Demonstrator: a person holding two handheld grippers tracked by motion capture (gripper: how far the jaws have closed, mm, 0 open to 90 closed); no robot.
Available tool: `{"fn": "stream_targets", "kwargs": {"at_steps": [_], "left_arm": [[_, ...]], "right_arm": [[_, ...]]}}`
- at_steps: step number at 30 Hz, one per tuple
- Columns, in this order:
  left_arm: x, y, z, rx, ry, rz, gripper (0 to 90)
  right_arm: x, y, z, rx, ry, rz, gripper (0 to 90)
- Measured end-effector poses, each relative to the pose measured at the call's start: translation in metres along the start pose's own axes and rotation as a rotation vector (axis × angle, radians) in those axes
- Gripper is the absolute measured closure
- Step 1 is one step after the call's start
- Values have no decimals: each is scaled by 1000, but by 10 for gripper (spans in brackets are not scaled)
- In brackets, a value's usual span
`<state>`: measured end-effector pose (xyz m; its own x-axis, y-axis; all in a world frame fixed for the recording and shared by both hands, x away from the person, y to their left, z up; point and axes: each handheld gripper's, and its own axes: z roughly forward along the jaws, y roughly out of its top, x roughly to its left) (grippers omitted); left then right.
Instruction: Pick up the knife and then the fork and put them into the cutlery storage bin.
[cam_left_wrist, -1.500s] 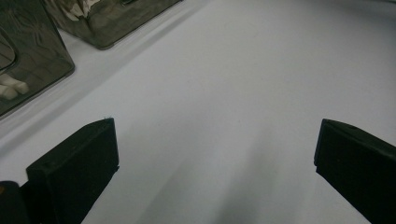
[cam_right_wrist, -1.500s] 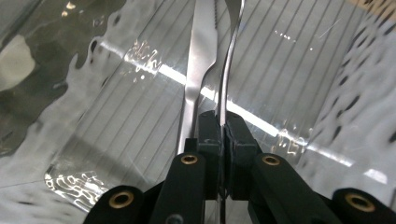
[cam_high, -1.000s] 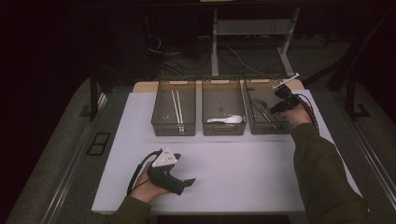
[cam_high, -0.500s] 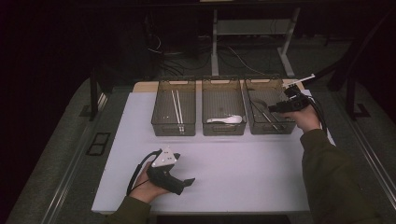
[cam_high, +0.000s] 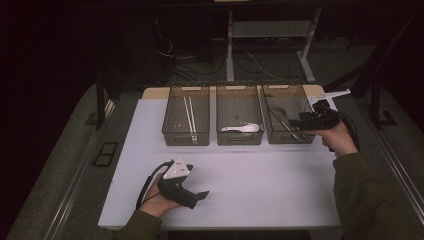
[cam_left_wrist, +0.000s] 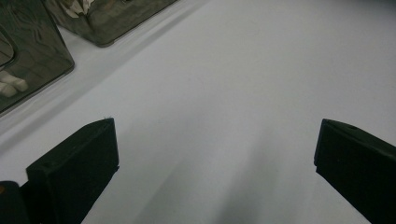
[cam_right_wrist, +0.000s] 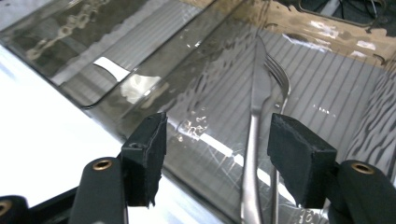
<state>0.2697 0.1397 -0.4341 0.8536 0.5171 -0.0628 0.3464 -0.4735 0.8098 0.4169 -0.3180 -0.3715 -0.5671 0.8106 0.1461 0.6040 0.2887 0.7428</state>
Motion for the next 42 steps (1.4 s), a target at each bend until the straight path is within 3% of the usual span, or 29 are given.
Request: {"fn": "stream_targets", "kwargs": {"at_steps": [13, 21, 30, 42], "left_arm": [[2, -1, -1, -6, 3, -2, 0], [4, -2, -2, -10, 6, 2, 0], [5, -3, -3, -16, 5, 0, 0], [5, -3, -4, -22, 3, -4, 0]], "right_arm": [[30, -27, -20, -97, 30, -34, 275], [43, -51, -25, -111, 68, -27, 240], [59, -74, -29, -113, 95, -54, 205], [70, -103, -35, -133, 90, -54, 202]]}}
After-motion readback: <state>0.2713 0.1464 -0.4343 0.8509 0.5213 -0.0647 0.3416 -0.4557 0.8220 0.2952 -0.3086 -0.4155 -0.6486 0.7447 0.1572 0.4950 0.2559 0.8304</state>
